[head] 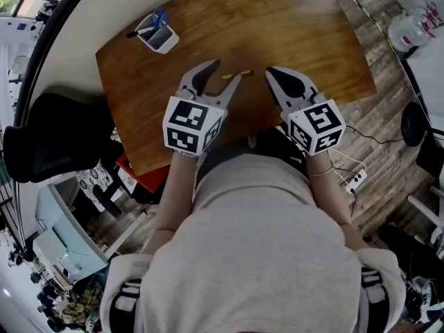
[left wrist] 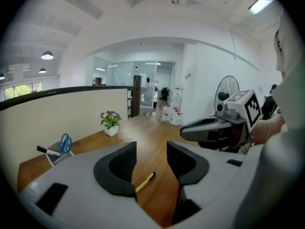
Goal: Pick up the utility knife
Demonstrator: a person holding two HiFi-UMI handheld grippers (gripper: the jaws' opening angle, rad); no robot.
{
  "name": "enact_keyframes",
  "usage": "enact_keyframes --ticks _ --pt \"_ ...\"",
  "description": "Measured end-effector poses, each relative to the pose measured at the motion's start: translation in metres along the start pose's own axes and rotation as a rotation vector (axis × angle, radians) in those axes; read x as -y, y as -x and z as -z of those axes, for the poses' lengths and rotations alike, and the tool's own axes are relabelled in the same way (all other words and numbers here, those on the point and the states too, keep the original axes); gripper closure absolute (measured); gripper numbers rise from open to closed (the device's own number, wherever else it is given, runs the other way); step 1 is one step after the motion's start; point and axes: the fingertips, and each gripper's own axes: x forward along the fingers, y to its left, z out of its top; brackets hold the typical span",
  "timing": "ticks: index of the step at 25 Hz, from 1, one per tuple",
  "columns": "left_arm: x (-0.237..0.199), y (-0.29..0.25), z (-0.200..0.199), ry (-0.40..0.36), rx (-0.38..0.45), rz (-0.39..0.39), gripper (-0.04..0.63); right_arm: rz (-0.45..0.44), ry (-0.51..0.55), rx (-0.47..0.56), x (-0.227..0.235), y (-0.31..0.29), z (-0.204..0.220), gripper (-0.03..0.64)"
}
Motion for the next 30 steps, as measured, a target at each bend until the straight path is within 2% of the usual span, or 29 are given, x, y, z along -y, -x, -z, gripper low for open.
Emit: enact_keyframes --ticks 7,16,23,30 --pt "-0.001 -0.009 0.005 -0.152 -0.072 0.095 0.396 0.034 -0.014 -0.006 0.008 -0.006 0.002 0.604" --pt "0.0 -0.027 0.025 -0.291 -0.159 0.175 0.38 0.084 -0.012 -0.045 0.011 -0.011 0.015 0.604" --pt "-0.007 -0.049 0.053 -0.347 -0.257 0.222 0.38 0.12 -0.026 -0.099 0.017 -0.019 0.032 0.604" --pt "0.003 -0.068 0.07 -0.369 -0.303 0.289 0.39 0.132 -0.077 -0.136 0.022 -0.016 0.056 0.604"
